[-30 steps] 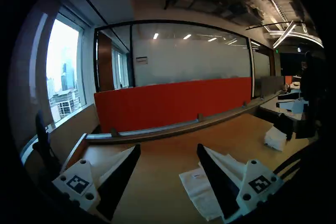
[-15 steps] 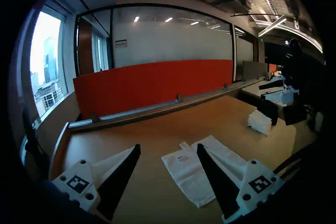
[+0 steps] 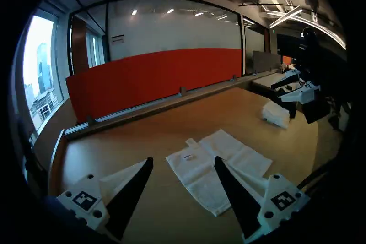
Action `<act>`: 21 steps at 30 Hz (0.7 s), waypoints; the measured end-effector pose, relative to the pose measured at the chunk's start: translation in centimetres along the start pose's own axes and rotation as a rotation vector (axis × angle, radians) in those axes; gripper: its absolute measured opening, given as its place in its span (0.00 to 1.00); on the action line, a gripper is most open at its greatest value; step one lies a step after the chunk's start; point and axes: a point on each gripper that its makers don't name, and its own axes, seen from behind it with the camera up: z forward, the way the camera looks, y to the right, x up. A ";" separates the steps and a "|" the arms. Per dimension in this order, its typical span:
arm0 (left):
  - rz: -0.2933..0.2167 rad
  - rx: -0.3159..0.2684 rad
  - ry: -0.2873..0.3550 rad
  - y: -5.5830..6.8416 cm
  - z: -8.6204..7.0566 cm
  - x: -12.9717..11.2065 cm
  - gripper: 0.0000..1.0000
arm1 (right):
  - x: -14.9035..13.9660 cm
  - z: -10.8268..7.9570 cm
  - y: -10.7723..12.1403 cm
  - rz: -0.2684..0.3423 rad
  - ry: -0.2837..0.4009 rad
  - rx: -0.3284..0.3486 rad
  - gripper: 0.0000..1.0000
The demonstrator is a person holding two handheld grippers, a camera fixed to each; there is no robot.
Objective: Fold towel
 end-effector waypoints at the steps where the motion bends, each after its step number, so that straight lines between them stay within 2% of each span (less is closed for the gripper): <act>1: 0.004 -0.007 -0.011 0.3 0.2 -0.6 1.00 | -0.5 0.2 -0.1 -0.003 -0.007 0.004 1.00; 9: 0.028 -0.066 -0.092 2.8 2.3 -5.6 1.00 | -4.0 1.8 -1.4 -0.027 -0.051 0.037 1.00; 21: 0.023 -0.108 -0.163 4.8 4.9 -10.9 1.00 | -9.7 4.0 -3.5 -0.046 -0.123 0.085 1.00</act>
